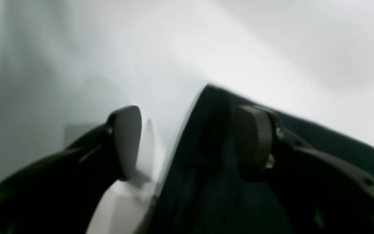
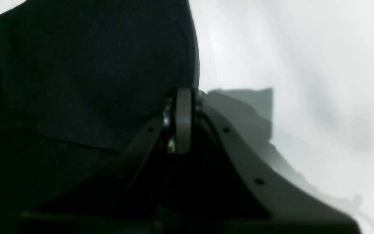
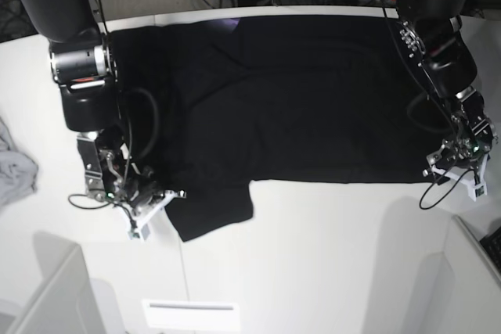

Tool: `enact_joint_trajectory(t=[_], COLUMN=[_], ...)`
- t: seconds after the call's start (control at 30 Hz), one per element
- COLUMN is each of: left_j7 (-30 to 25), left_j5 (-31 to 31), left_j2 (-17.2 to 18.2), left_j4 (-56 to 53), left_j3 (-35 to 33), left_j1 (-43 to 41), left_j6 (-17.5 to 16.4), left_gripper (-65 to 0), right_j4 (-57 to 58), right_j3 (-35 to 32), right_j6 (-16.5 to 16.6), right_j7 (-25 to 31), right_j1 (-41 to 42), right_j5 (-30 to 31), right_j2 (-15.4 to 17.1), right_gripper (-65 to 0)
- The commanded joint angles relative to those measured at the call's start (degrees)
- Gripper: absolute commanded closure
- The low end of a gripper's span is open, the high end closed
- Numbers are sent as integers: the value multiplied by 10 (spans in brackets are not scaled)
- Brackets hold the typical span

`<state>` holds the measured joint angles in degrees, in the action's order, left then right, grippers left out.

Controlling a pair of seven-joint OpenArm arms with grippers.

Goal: Fold the T-shirt properly
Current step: 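Move the left gripper down to the opposite side edge and grasp, then fold both side edges up toward the collar with both grippers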

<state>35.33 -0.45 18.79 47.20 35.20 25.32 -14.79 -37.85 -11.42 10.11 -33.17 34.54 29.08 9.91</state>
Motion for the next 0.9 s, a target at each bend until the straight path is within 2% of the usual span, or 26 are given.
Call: enact_joint_trajectory(t=[0.0, 0.13, 0.3, 0.5, 0.77, 0.8, 0.87], left_j7=[-15, -50, -57, -103, -103, -103, -105], left_j5=[-7, -1, 0, 0, 0, 0, 0], left_j2=[11, 11, 12, 33, 33, 33, 33], left_j4=[-4, -43, -79, -172, -154, -154, -153], left_j3=[0, 0, -1, -1, -2, -2, -2], left_j1=[27, 46, 65, 87, 67, 63, 60], left_j6=[-3, -3, -2, -1, -1, -1, -1], left_gripper=[-434, -434, -434, -434, -429, -425, -352], right_j4=[-9, -9, -8, -10, -10, -10, -10], right_j3=[1, 1, 1, 1, 1, 1, 2], right_j6=[3, 3, 3, 3, 3, 3, 3], right_j7=[8, 7, 7, 7, 8, 8, 8], right_j1=[21, 20, 19, 19, 21, 21, 21], right_j5=[3, 3, 3, 3, 3, 3, 3], right_j2=[3, 3, 3, 3, 3, 3, 3], right_gripper=[0, 0, 0, 0, 0, 0, 0])
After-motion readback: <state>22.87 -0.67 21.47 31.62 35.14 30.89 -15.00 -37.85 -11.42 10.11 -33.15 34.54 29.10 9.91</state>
